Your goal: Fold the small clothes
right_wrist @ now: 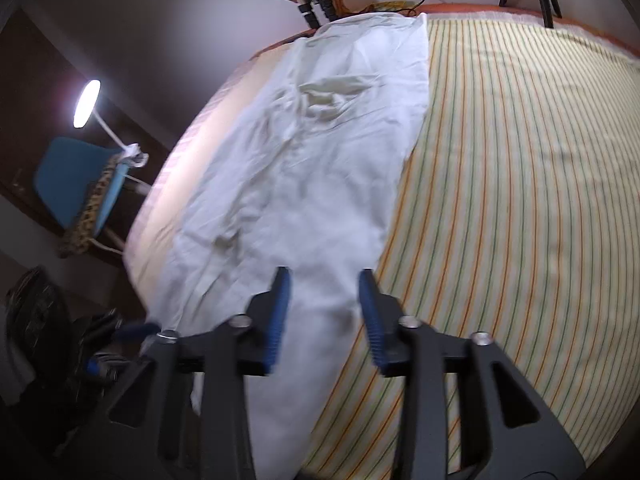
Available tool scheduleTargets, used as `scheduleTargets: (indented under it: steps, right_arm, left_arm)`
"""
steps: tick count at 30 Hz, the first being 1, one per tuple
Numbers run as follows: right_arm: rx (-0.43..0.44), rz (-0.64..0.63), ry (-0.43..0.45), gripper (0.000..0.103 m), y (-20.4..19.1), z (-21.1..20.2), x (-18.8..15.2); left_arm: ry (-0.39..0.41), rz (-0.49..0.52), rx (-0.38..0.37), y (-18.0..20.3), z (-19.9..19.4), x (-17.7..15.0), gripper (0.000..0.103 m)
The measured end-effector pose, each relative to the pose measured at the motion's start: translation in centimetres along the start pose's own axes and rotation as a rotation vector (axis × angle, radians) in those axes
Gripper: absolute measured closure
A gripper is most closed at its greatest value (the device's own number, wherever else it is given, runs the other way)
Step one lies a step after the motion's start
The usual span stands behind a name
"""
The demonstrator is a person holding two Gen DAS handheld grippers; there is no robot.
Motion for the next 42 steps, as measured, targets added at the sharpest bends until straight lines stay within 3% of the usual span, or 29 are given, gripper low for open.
scheduleTargets:
  steps: [3, 7, 14, 17, 21, 24, 25, 26, 27, 28, 31, 42]
  right_arm:
    - [0.09, 0.046, -0.013, 0.052, -1.4, -1.8, -2.8]
    - [0.2, 0.134, -0.05, 0.052, -2.8, -3.7, -7.1]
    - [0.245, 0.234, -0.149, 0.052, -3.0, -2.7, -11.8]
    - [0.252, 0.26, -0.18, 0.052, -2.7, -1.4, -12.6]
    - [0.296, 0.306, -0.192, 0.052, -2.4, 0.2, -12.3]
    - [0.329, 0.315, -0.206, 0.052, -3.1, 1.3, -12.2]
    - [0.338, 0.312, -0.211, 0.057, -3.4, 1.4, -12.2]
    - [0.358, 0.306, -0.214, 0.07, -3.9, 1.5, -12.0]
    - [0.375, 0.298, -0.214, 0.075, -4.3, 1.5, -11.8]
    - [0.38, 0.286, -0.2, 0.083, -4.7, 1.4, -11.5]
    - [0.395, 0.273, -0.133, 0.089, -5.4, 0.3, -10.3]
    - [0.445, 0.306, 0.116, 0.091, -5.1, -5.1, -4.0]
  left_arm:
    - [0.012, -0.109, -0.006, -3.0, -2.4, -0.4, 0.051]
    - [-0.036, -0.252, 0.001, -7.6, -3.8, -1.5, 0.05]
    - [-0.154, -0.429, -0.063, -10.0, -2.0, -3.3, 0.052]
    - [-0.209, -0.452, -0.085, -10.0, -1.1, -4.2, 0.061]
    - [-0.237, -0.478, -0.124, -9.5, -0.5, -4.3, 0.084]
    - [-0.234, -0.468, -0.123, -9.1, -0.7, -4.1, 0.09]
    - [-0.234, -0.468, -0.131, -9.0, -0.8, -4.1, 0.091]
    - [-0.232, -0.468, -0.138, -8.8, -0.9, -3.9, 0.092]
    - [-0.23, -0.466, -0.14, -8.7, -1.0, -3.7, 0.093]
    - [-0.225, -0.464, -0.143, -8.4, -1.1, -3.5, 0.093]
    - [-0.214, -0.451, -0.157, -7.4, -1.8, -2.8, 0.095]
    - [-0.097, -0.336, -0.174, -3.9, -6.1, 5.0, 0.098]
Point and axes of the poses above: each gripper's, at about its wrist camera, not at the fingertips, and z roughly the way its jaws point, y to its right, x to its top, the point moved 6 cm from there along z, roughly the way its jaws point, and after that the axes turned 13 degrees about -z, right-handed, at the moved point
